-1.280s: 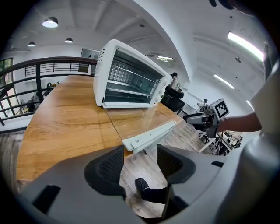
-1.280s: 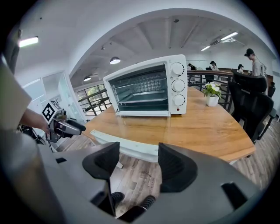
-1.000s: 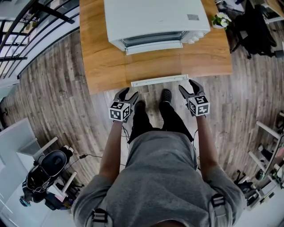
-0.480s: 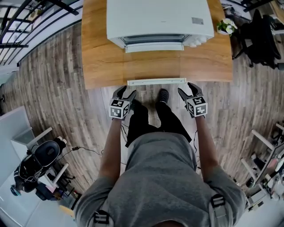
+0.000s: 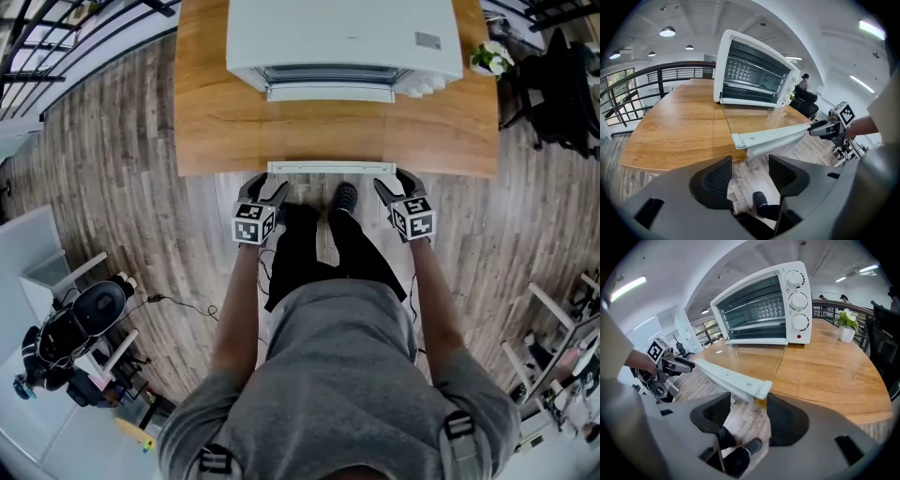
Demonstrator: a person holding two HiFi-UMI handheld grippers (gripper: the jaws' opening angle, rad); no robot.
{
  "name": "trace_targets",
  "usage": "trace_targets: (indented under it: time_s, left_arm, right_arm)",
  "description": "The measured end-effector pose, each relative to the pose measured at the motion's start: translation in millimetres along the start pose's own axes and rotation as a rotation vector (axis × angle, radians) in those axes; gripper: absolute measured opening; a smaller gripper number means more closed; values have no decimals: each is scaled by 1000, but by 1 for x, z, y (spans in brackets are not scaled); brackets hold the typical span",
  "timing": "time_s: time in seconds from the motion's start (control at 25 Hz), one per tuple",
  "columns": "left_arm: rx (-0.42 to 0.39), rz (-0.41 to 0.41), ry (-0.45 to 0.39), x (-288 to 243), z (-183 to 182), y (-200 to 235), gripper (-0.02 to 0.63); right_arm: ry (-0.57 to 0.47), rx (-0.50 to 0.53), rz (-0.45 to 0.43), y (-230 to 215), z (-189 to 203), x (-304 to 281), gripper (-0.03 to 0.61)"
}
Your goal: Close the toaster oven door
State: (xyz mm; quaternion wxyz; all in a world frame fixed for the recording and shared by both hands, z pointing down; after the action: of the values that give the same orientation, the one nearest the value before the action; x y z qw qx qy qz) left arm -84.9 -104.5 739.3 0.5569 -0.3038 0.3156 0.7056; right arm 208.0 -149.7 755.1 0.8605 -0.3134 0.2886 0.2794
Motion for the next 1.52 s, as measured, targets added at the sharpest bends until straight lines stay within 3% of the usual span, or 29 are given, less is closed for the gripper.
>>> trace_targets:
  time_s: [0.56,0.92,1.36,1.52]
  left_arm:
    - [-24,25,7,-12,-6,-8,259]
    - [-40,59,-39,-25,-18,-8,255]
    - [-64,144,-55,-20,-26,-7,224]
    - [-46,158,-80,-12,-35,-7,178]
  right_arm:
    - [-11,-34,17,-5,3,-5,229]
    - [-57,-44,42,-9,-1,-9,198]
    - [-125,-61,39,-3,-10,-7,160]
    - [-159,-73,33,1,-20,2,140]
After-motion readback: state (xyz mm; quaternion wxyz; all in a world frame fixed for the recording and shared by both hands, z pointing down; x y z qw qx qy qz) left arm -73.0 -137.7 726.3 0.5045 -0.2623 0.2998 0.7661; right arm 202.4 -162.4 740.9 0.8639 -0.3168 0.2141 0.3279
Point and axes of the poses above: the fingertips, and each gripper's own axes: x backward along the fingers, y to its left, z out of its underside, the point moved 1 cm from there along x, backward along the fingers, and after that the axes turned 10 degrees about -z, right-handed, at the moved point
